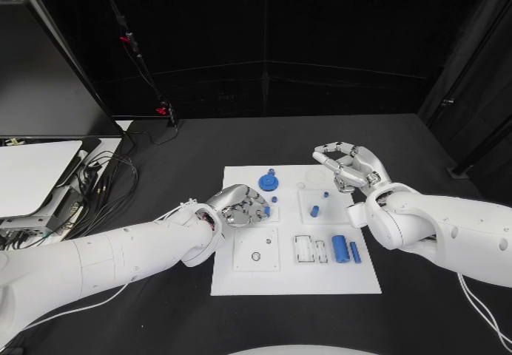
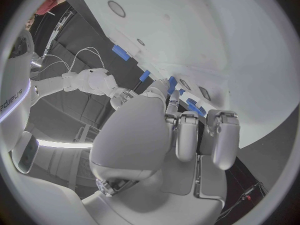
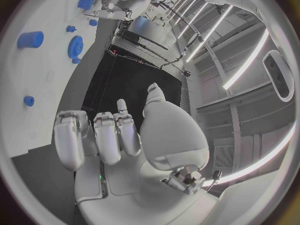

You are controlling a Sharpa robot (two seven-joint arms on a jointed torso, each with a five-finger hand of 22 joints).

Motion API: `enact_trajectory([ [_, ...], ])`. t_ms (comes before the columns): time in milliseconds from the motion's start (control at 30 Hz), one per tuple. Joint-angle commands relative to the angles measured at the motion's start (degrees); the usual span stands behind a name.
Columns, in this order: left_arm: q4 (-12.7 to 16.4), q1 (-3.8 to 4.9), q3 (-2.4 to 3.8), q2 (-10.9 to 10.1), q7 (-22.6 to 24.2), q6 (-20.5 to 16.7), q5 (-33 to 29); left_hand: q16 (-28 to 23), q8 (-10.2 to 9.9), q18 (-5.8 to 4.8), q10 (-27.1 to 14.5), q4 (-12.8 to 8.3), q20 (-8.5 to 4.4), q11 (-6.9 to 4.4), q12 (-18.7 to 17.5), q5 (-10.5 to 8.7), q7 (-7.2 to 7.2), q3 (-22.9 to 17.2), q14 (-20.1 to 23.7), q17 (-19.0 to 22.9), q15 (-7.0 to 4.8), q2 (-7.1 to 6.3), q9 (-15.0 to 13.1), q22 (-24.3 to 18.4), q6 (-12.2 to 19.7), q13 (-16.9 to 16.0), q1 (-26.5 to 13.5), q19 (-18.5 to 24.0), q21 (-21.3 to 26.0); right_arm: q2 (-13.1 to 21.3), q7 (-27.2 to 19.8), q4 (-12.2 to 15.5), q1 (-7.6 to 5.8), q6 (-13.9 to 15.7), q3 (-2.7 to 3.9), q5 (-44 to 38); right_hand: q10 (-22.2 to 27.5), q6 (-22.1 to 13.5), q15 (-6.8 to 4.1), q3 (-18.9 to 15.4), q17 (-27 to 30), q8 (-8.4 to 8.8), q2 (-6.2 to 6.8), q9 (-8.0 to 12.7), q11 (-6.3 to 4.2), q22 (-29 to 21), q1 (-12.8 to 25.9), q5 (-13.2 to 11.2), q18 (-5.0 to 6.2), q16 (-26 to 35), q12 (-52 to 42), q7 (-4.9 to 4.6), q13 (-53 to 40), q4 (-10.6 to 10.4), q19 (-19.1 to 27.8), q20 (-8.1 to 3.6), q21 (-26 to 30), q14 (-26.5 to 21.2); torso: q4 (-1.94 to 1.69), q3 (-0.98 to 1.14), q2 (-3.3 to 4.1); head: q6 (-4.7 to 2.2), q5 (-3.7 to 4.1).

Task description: Assemble the parts on the task board

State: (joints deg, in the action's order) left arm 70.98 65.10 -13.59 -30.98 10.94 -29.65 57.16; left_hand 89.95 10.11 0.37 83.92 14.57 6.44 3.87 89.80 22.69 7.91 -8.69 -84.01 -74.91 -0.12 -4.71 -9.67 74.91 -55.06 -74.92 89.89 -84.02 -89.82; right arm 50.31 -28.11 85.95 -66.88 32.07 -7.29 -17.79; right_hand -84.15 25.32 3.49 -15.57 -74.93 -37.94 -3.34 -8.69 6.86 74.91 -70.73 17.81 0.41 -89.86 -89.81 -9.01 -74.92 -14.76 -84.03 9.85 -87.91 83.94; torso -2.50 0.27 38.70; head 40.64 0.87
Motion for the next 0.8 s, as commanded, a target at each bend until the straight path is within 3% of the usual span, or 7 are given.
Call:
enact_trajectory([
  [33, 0.05, -0.01, 0.02, 0.07, -0.33, 0.58, 0.19, 0.05, -0.37, -0.37, 6.08, -0.02, 0.29, 0.37, 0.2, -0.42, 0.04, 0.48, -5.99, -15.09, 0.51, -0.35, 0.08, 15.09, 0.56, -15.08, 0.02, -5.98, -0.18, 0.0, -0.14, 0.1, -0.09, -0.03, 0.03, 0.77, -5.85, 0.42, 0.34, -0.14, -15.07, -0.29, -0.13, 0.08, 0.34, 14.1, -0.42, 0.38, 0.29, -0.14, -0.19, -2.5, -15.08, -0.32, -3.89, 0.24, -0.18, 6.06, 0.01, 0.02, 0.06, 0.04, 0.01],
  [333, 0.08, -0.02, 0.02, 0.04, -0.26, 0.7, 0.19, 0.05, -0.05, -0.37, 6.08, 0.49, 0.57, 0.55, 0.2, -2.99, 0.19, 1.43, -5.99, -15.09, 0.76, -0.54, 0.18, 15.09, 1.08, -15.08, -0.35, -5.98, -0.18, 0.06, 0.0, 0.12, -0.09, -0.01, 0.03, 0.81, -5.85, 0.54, 0.36, -0.13, -15.07, -0.36, -0.16, 0.1, 0.38, 14.26, -0.43, 0.45, 0.18, -0.14, -0.19, -2.53, -15.08, -0.37, -4.22, 0.26, -0.48, 6.06, 0.03, 0.0, 0.04, 0.2, -0.02],
  [733, 0.2, -0.02, 0.02, -0.06, -0.02, 0.37, 0.19, 0.05, -0.03, -0.37, 6.08, 0.59, 0.62, 0.6, 0.2, -3.49, 0.24, 1.66, -5.99, -15.09, 0.8, -0.6, 0.23, 15.09, 1.36, -15.08, -0.38, -5.98, -0.18, -0.03, 0.21, 0.05, -0.09, -0.13, 0.03, 0.81, -5.85, 0.6, 0.37, -0.13, -15.07, -0.4, -0.17, 0.12, 0.39, 14.29, -0.45, 0.48, 0.16, -0.14, -0.19, -2.55, -15.08, -0.38, -4.29, 0.28, -0.55, 6.06, -0.01, -0.01, 0.03, 0.36, 0.03],
  [800, 0.23, -0.02, 0.02, -0.08, 0.29, 0.02, 0.19, 0.05, 0.34, -0.37, 6.08, 0.63, 0.66, 0.54, 0.2, -3.58, 0.12, 1.54, -5.99, -15.09, 0.81, -0.14, 0.14, 15.09, 0.95, -15.08, -0.13, -5.98, -0.18, -0.02, 0.25, 0.05, -0.09, -0.13, 0.03, 0.81, -5.85, 0.67, 0.39, -0.13, -15.07, -0.43, -0.18, 0.13, 0.41, 14.27, -0.46, 0.51, 0.17, -0.14, -0.19, -2.57, -15.08, -0.4, -4.25, 0.29, -0.51, 6.06, 0.0, -0.02, 0.02, 0.37, 0.04],
])
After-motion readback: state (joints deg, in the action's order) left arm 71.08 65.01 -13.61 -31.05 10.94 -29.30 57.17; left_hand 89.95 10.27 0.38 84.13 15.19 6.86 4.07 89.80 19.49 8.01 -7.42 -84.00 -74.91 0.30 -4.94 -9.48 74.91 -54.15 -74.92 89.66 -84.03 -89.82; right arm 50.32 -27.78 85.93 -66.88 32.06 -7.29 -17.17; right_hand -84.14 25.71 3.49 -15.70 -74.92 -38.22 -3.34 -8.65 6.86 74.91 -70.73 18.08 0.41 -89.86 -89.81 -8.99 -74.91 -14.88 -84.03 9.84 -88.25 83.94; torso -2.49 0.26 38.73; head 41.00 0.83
